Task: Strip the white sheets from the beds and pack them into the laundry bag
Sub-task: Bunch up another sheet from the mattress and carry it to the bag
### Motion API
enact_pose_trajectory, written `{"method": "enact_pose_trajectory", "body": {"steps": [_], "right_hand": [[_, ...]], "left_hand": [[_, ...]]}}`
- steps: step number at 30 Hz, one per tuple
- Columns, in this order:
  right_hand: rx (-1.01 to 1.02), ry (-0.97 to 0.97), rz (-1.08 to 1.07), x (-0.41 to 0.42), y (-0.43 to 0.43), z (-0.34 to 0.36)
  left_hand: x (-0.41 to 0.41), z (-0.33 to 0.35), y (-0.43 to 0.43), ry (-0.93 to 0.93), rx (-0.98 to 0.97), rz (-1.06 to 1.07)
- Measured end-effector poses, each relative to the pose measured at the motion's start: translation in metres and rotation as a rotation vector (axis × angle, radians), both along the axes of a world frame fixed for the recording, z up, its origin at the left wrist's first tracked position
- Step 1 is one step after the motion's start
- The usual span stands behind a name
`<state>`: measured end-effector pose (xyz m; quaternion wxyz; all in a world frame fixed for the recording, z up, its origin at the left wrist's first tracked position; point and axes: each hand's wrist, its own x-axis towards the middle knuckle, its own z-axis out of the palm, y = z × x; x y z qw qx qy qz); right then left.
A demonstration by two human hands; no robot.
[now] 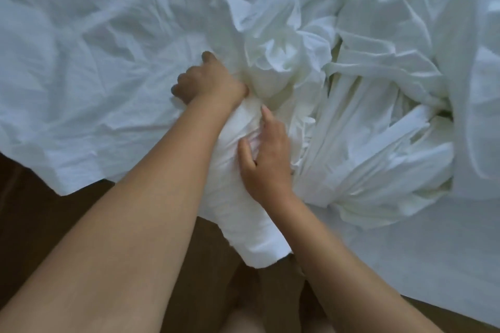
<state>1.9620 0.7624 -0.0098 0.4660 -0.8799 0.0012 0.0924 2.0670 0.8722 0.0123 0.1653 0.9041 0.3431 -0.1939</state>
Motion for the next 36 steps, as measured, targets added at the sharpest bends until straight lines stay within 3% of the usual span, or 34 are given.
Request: {"method": "enact_pose_trajectory", "body": {"steps": [4,6,8,11,12,14,19,22,25,28,32,36], "right_hand": [[-0.164,0.025,0.180,-0.001,-0.001,0.003],[-0.268,0.137,0.278,0.004,-0.002,0.004],[-0.210,0.178,0.333,0.009,-0.008,0.008],[-0.163,-0.163,0.171,0.013,-0.036,0.006],[-0.262,-0.262,0.102,0.012,-0.053,-0.001],[-0.521,-0.281,0.074,0.006,-0.087,-0.017],[-0.872,-0.288,0.500,-0.015,-0.144,-0.040],[-0.966,-0.391,0.612,-0.012,-0.165,-0.045],[-0.905,-0.563,0.588,-0.001,-0.181,-0.041],[-0.665,-0.619,0.521,0.010,-0.197,-0.020],[-0.442,-0.540,0.395,0.025,-0.229,0.029],[-0.370,-0.351,0.281,0.036,-0.290,0.064]], "left_hand": [[0.007,0.011,-0.023,0.006,-0.128,-0.060],[-0.001,0.019,-0.014,-0.119,-0.266,-0.012],[-0.025,0.021,-0.008,-0.319,-0.299,0.010],[-0.069,0.006,-0.022,-0.304,-0.019,-0.201],[-0.079,-0.001,-0.032,-0.284,0.045,-0.293],[-0.086,-0.010,-0.056,-0.314,0.059,-0.452],[-0.089,-0.023,-0.091,-0.302,0.150,-0.678],[-0.096,-0.026,-0.093,-0.274,0.163,-0.757],[-0.114,-0.023,-0.101,-0.165,0.108,-0.897],[-0.131,-0.020,-0.115,0.050,0.018,-0.917],[-0.128,-0.010,-0.134,0.007,-0.096,-0.696],[-0.122,-0.011,-0.149,-0.024,-0.027,-0.651]]}}
